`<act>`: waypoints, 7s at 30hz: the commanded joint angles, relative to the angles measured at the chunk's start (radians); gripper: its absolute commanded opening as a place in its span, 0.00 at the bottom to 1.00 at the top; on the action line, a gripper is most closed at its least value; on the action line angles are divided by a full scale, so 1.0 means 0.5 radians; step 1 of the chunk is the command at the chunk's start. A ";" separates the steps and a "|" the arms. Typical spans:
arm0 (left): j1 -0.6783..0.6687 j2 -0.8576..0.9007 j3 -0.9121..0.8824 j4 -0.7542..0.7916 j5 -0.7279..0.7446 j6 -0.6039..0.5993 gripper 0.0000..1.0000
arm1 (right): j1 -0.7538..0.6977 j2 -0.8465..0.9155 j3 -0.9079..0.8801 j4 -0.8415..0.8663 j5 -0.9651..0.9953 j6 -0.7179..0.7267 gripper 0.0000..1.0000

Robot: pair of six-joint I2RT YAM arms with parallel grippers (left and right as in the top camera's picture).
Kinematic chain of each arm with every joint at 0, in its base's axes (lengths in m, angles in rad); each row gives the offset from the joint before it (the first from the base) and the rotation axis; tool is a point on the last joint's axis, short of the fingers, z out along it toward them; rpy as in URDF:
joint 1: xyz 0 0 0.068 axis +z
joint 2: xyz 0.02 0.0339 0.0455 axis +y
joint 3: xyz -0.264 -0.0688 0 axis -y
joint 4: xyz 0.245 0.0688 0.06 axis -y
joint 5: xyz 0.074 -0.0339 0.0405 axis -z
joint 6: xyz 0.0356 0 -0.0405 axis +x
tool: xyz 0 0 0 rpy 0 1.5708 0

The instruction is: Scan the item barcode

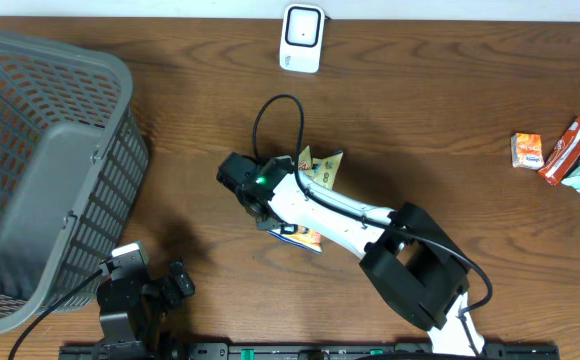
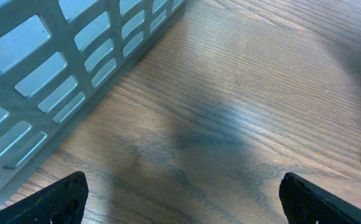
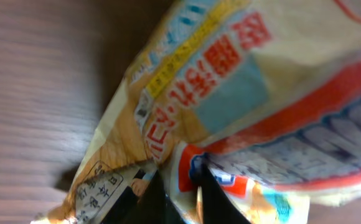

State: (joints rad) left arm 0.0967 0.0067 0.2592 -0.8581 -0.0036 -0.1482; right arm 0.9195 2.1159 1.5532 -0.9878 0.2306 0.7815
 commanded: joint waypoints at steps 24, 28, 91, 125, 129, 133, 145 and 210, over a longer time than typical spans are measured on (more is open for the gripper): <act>0.010 -0.004 -0.034 -0.091 -0.017 0.040 0.98 | -0.050 -0.834 -0.014 -0.102 0.380 -0.496 0.85; 0.010 -0.004 -0.034 -0.091 -0.017 0.040 0.98 | -0.050 -0.973 -0.014 -0.005 0.371 -0.494 0.98; 0.010 -0.004 -0.034 -0.091 -0.017 0.040 0.98 | -0.218 0.204 0.001 0.018 -0.276 0.065 0.01; 0.010 -0.004 -0.034 -0.091 -0.017 0.040 0.98 | -0.924 -0.073 0.106 -0.111 -3.414 -2.090 0.01; 0.010 -0.004 -0.034 -0.091 -0.017 0.040 0.98 | -0.923 -0.073 0.106 -0.111 -3.530 -2.356 0.01; 0.010 -0.004 -0.034 -0.091 -0.017 0.040 0.98 | -0.923 -0.073 0.106 -0.111 -3.571 -2.677 0.01; 0.010 -0.004 -0.034 -0.091 -0.017 0.040 0.98 | -0.923 -0.073 0.106 -0.106 -3.488 -2.886 0.01; 0.010 -0.004 -0.034 -0.091 -0.017 0.040 0.98 | -0.985 0.945 1.712 0.774 0.621 -2.683 0.01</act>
State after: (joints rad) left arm 0.0967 0.0063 0.2607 -0.8600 -0.0036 -0.1482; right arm 0.4103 2.6106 2.3535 -0.6205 0.4778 -0.4904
